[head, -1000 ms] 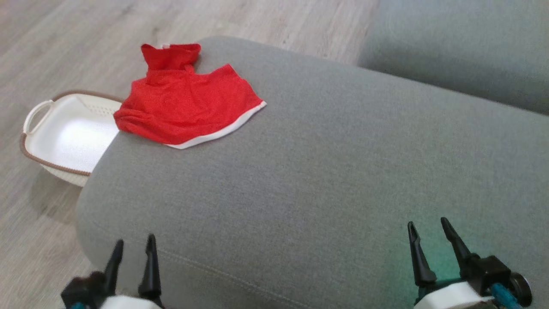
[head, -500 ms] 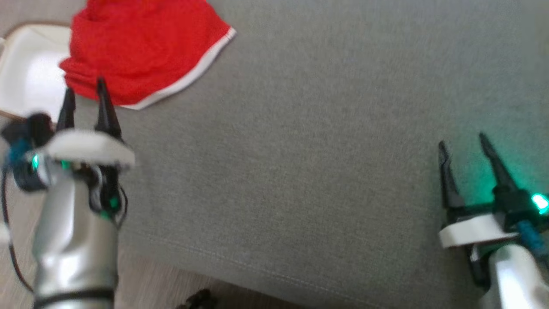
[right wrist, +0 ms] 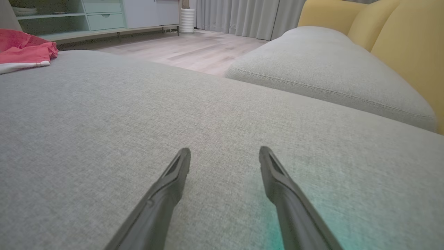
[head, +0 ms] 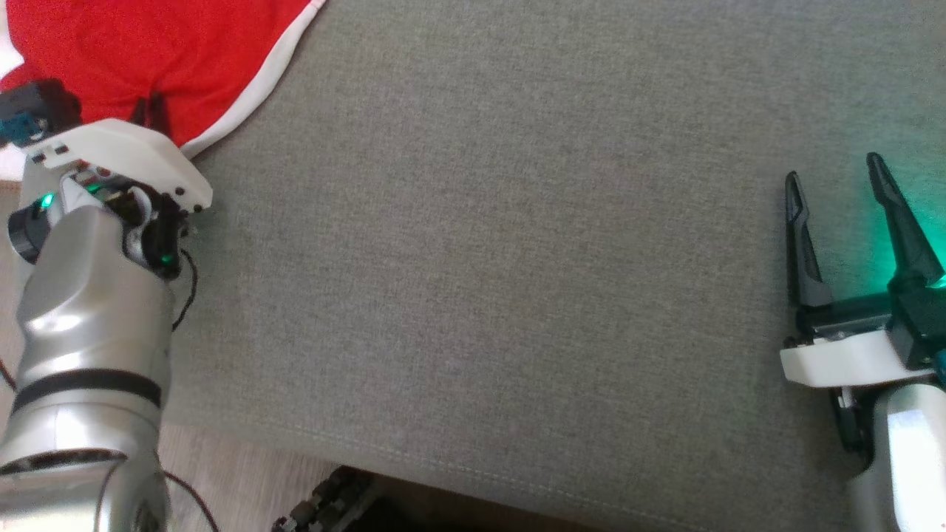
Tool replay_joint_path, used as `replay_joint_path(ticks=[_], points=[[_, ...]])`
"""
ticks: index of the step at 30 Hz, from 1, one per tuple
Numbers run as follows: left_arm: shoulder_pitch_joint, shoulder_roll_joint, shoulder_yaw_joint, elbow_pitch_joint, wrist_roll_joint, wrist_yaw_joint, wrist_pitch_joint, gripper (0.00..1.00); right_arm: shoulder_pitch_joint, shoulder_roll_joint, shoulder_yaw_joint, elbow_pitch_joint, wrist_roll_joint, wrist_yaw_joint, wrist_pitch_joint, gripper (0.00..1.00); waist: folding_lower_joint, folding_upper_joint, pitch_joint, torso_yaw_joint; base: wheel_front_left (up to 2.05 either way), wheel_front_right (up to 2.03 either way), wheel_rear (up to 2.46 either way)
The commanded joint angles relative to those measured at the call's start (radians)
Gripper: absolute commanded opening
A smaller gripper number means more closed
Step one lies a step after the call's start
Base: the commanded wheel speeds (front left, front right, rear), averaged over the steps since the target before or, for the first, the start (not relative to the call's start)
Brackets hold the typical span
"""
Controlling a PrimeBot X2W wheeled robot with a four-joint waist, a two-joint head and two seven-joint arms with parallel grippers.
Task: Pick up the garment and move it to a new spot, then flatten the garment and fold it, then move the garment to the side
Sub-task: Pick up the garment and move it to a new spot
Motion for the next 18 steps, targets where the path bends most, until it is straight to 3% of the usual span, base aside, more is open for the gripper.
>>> replay_joint_path(ticks=[1,11,15,18], points=[[-0.003,0.063,0.009,0.009,0.004,-0.013,0.015,0.00,0.014,-0.004,0.007,0.022,0.006,-0.001,0.010,1.00,-0.0001,0.0000,-0.021,-0.009,0.00,0.00,0.00],[-0.053,0.086,-0.063,-0.034,-0.002,-0.076,-0.020,0.00,0.039,0.048,0.005,0.114,0.035,-0.001,-0.039,1.00,-0.0001,0.0000,-0.168,-0.030,0.00,0.00,0.00],[-0.030,0.068,-0.144,-0.160,-0.044,-0.080,0.003,0.00,0.053,0.059,0.011,0.163,0.054,-0.001,-0.058,1.00,-0.0001,0.0000,-0.242,-0.053,0.00,0.00,0.00],[0.014,0.087,-0.219,-0.311,-0.099,-0.080,0.053,0.00,0.063,0.061,0.023,0.195,0.085,-0.001,-0.067,1.00,-0.0001,0.0000,-0.295,-0.082,0.00,0.00,0.00]])
